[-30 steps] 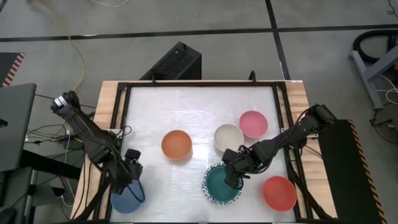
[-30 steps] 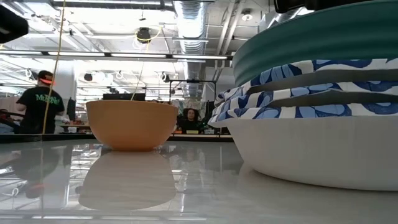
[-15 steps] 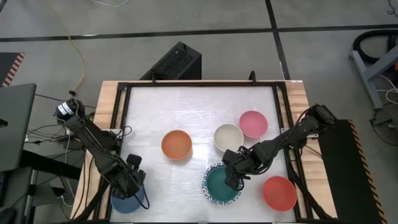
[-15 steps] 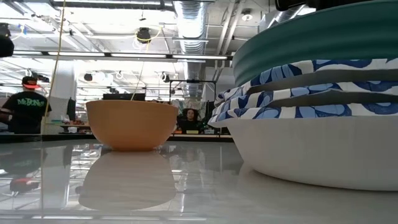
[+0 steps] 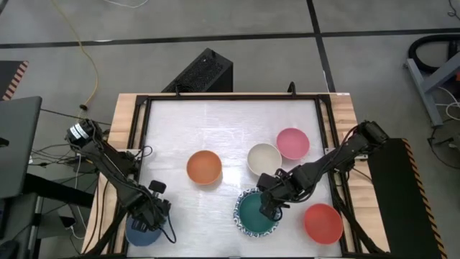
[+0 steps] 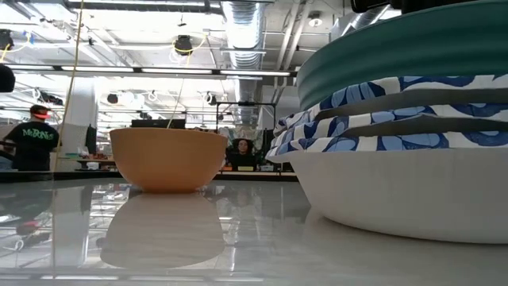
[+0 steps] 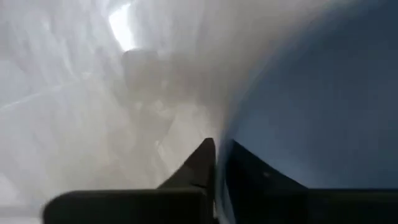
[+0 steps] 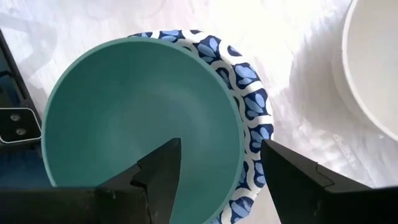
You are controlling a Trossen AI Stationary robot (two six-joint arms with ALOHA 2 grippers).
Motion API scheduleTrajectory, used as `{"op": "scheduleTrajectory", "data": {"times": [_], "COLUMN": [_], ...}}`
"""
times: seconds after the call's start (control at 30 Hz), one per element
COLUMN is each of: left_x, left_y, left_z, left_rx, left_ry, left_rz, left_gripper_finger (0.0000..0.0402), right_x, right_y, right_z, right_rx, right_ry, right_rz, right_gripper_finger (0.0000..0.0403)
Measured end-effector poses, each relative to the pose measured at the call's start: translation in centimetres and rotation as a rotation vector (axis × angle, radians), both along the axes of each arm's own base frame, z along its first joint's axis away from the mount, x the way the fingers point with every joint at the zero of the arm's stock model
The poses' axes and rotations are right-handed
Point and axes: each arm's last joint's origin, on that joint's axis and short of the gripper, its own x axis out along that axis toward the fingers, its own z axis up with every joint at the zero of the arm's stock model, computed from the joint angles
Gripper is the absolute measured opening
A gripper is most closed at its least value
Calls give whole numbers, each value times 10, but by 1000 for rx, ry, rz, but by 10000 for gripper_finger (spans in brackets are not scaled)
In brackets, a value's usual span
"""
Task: Nest bowls inside each other
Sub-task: Stack the blue bowl into the green bowl
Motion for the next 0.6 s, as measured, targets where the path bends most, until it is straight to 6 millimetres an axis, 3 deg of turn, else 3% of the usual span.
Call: {"op": "scheduleTrajectory", "data": {"times": [0.37,0.6], "left_x": [2,8], "left_y": [6,11], "left_z": [-1,19], "left_rx": [139,345], "left_ry": [-123,-293], "left_rz": [92,171], "left_gripper_finger": [3,1], "right_x": [1,2], "right_y": [-3,-5], "right_z": [1,1], "right_rx": [-83,-155], "right_ry": [-47,-88], "right_rz": [-53,-94], "right_gripper_finger": [240,240]}}
